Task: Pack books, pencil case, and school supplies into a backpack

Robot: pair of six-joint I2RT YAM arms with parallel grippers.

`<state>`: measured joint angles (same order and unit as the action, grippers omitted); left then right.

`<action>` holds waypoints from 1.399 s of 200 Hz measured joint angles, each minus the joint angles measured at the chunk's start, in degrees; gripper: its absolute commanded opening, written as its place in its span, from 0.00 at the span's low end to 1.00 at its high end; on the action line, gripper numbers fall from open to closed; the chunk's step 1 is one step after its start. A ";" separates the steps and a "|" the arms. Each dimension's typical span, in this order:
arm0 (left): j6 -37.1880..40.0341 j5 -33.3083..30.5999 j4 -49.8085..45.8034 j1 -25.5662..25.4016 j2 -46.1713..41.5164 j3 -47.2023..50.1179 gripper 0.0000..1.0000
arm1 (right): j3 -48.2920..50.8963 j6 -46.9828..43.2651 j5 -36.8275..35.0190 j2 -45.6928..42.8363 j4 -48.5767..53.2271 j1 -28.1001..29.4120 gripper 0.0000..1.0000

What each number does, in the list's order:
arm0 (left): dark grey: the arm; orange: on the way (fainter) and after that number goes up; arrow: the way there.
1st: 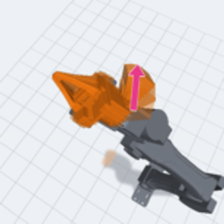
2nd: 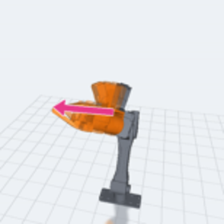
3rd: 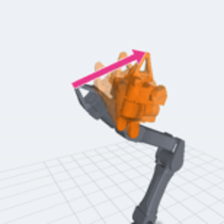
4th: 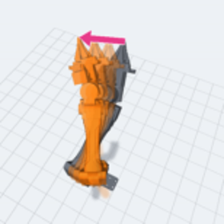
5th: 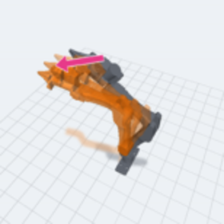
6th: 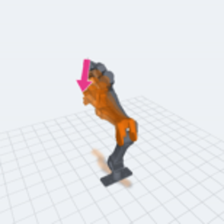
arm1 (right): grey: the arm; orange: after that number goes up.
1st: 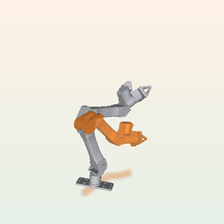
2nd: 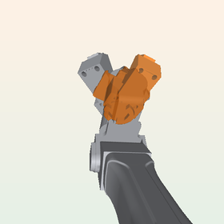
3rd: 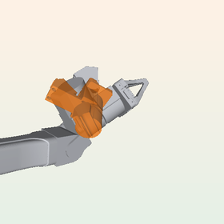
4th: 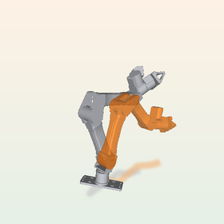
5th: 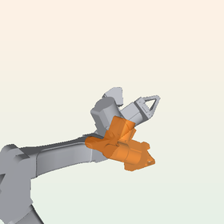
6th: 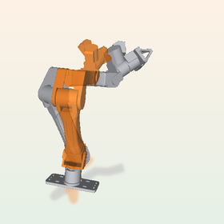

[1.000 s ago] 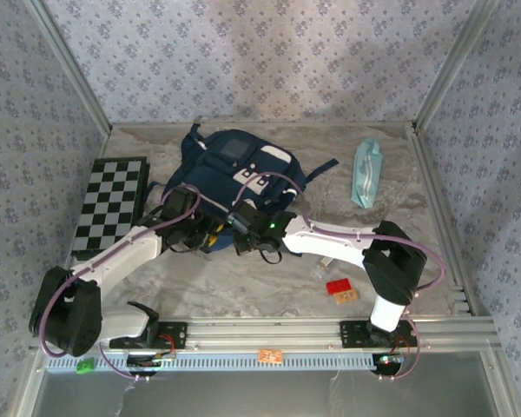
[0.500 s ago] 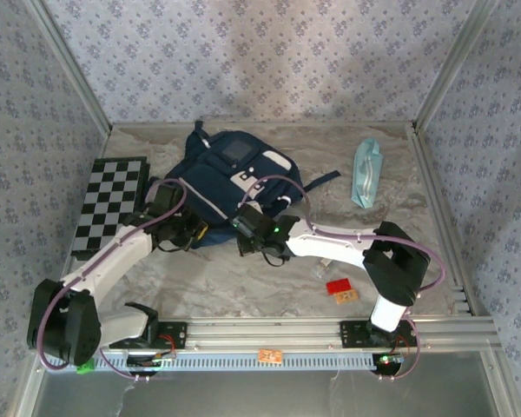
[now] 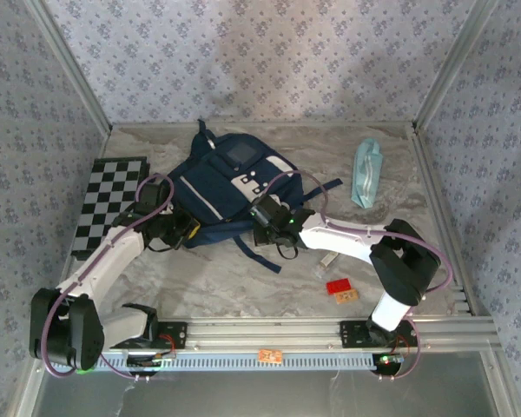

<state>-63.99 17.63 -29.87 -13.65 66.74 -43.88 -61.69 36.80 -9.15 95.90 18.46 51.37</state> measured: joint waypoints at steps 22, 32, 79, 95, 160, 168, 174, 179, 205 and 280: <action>2.05 1.01 -0.07 1.05 0.07 0.00 0.10 | -1.33 0.02 -0.07 0.00 1.57 1.27 0.18; 2.99 1.16 -0.17 1.31 0.09 0.00 0.20 | -1.81 0.07 -0.15 -0.07 2.78 1.92 0.29; 6.21 -1.42 -0.66 0.66 -5.64 0.11 0.40 | -2.99 0.92 4.79 -3.89 6.86 0.00 0.42; 6.43 -3.37 -0.52 -1.42 -9.62 0.11 0.42 | -4.76 0.83 7.39 -3.72 6.60 -3.10 0.44; 5.20 -7.87 1.62 -11.41 -5.55 0.11 0.39 | -17.44 -2.05 19.23 7.89 3.78 -10.12 0.44; 5.01 -8.07 2.01 -11.72 -4.59 0.13 0.38 | -19.17 -2.82 20.13 9.57 3.78 -10.12 0.45; 4.87 -8.13 2.51 -11.98 -4.02 0.24 0.38 | -20.20 -3.26 20.83 10.58 3.76 -10.19 0.45; 4.83 -8.24 2.95 -12.04 -3.63 0.44 0.37 | -20.98 -3.54 21.40 11.41 3.76 -10.19 0.45; 4.68 -8.24 4.44 -12.31 -2.05 1.99 0.32 | -24.90 -4.94 23.58 15.39 4.44 -10.38 0.45; 5.53 -8.22 6.88 -12.35 -0.55 7.65 0.26 | -33.51 -8.74 23.98 22.58 10.32 -10.51 0.41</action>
<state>-58.46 9.41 -22.98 -26.00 66.19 -36.23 -95.20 28.05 14.83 118.48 28.77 40.86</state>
